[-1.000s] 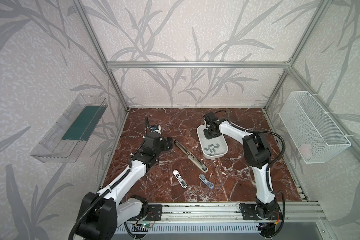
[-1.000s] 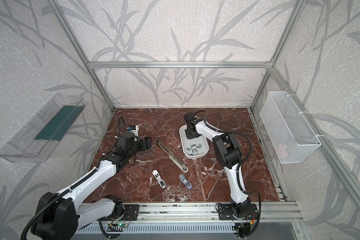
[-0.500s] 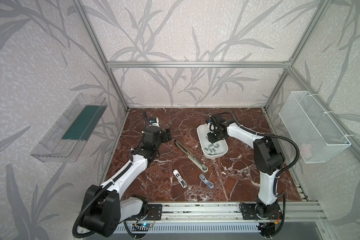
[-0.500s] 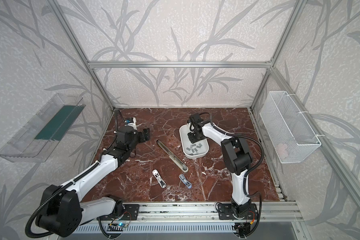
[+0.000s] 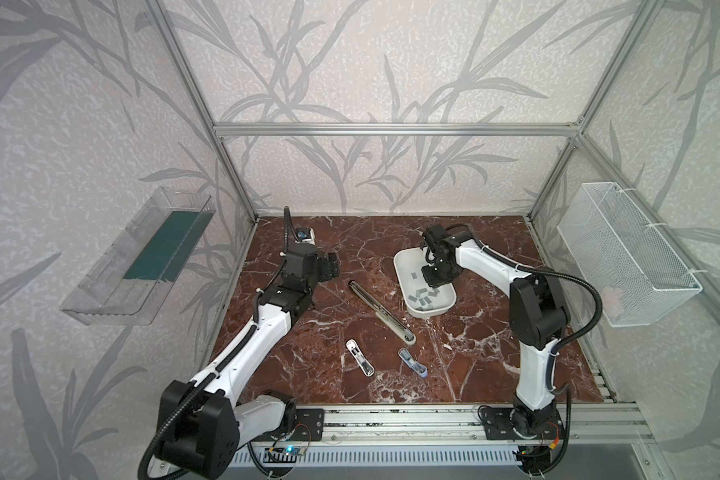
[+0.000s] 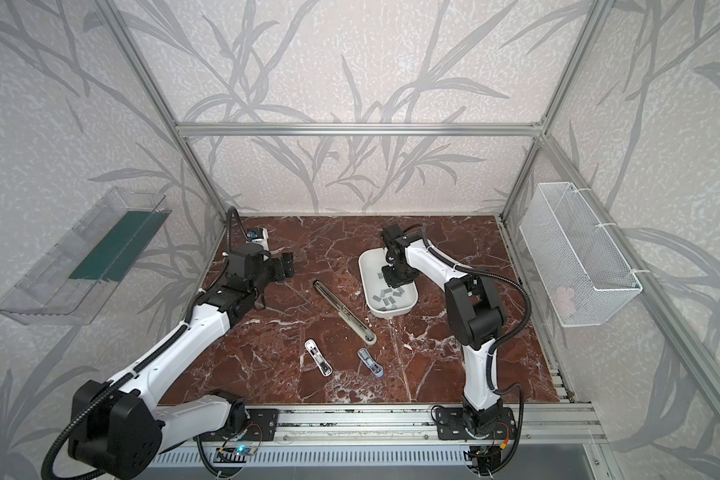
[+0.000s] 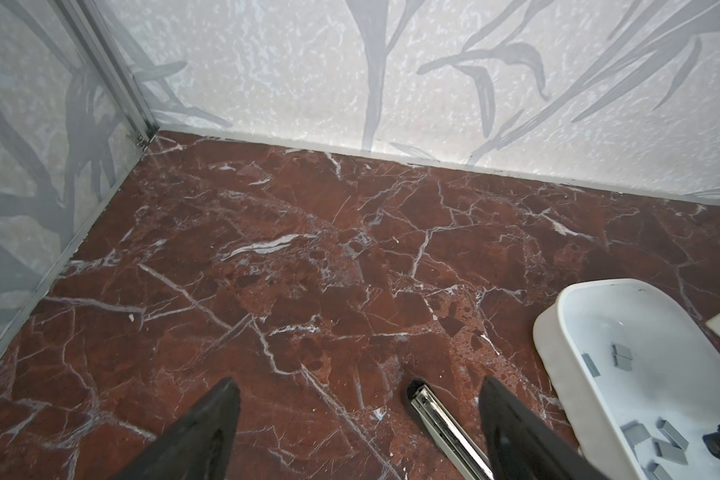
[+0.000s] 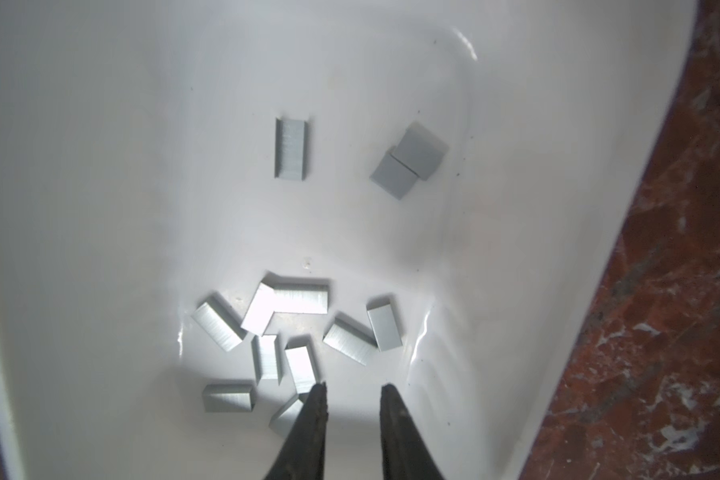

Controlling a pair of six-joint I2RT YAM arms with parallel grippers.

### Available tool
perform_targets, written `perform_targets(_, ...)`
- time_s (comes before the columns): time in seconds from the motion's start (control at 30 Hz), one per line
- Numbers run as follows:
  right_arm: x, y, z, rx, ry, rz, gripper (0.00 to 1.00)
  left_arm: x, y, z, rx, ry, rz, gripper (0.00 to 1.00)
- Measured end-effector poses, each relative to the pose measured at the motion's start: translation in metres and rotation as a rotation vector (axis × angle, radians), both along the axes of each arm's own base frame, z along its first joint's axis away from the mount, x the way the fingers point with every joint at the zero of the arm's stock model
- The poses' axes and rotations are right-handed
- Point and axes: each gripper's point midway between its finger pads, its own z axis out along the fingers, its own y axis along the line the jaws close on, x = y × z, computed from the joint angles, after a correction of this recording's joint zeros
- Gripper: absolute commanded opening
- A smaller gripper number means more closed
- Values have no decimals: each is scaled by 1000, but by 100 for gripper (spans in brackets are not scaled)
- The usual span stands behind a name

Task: Load the staples into the stapler
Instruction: 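Lower the open right gripper into the tub over the staple strips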

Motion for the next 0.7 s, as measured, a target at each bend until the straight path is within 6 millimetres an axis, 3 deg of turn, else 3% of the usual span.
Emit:
perform_targets(0.2, -4, -5, -15, -31, 39, 22, 27, -12, -6, -10, -21, 28, -43, 89)
perform_targets(0.7, 9, -6, -35, -66, 56, 38, 26, -40, 2, -1, -52, 30, -27, 89)
